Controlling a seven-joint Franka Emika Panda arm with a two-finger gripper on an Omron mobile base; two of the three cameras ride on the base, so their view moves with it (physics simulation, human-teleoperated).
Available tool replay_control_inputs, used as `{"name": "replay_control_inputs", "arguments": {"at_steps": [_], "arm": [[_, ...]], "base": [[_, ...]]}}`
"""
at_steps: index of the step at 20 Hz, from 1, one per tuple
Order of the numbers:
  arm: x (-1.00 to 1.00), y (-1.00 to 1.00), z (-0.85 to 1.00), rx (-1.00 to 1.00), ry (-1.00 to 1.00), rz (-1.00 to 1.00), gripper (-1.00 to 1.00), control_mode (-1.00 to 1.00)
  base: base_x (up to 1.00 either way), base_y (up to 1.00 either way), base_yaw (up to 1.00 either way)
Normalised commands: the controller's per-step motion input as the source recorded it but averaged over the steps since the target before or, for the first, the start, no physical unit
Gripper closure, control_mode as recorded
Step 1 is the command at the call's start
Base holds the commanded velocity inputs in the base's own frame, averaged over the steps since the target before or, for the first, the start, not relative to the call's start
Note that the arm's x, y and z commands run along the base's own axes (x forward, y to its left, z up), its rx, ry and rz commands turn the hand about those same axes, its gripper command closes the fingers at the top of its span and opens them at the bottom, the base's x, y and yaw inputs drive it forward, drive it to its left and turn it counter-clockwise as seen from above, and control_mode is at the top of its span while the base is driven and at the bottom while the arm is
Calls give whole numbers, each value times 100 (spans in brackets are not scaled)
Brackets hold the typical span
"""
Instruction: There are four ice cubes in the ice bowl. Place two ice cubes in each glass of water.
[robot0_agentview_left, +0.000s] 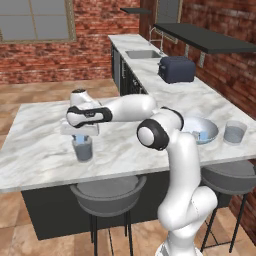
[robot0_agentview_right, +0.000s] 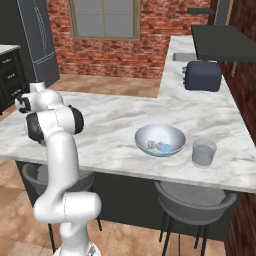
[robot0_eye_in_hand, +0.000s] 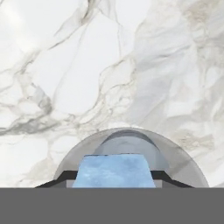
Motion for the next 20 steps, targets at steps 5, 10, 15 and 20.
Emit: {"name": "replay_control_inputs", "arguments": {"at_steps": [5,10,15,20], "arm": [[12,4,-8,0,0,-3,100,-100],[0,0,0,0,0,-7,-100,-100],[0,-6,0,0,0,-6,-100,-100],[0,-13,0,1,0,-6,-100,-100]], "base": [[0,0,0],[0,0,0],[0,0,0],[0,0,0]]}}
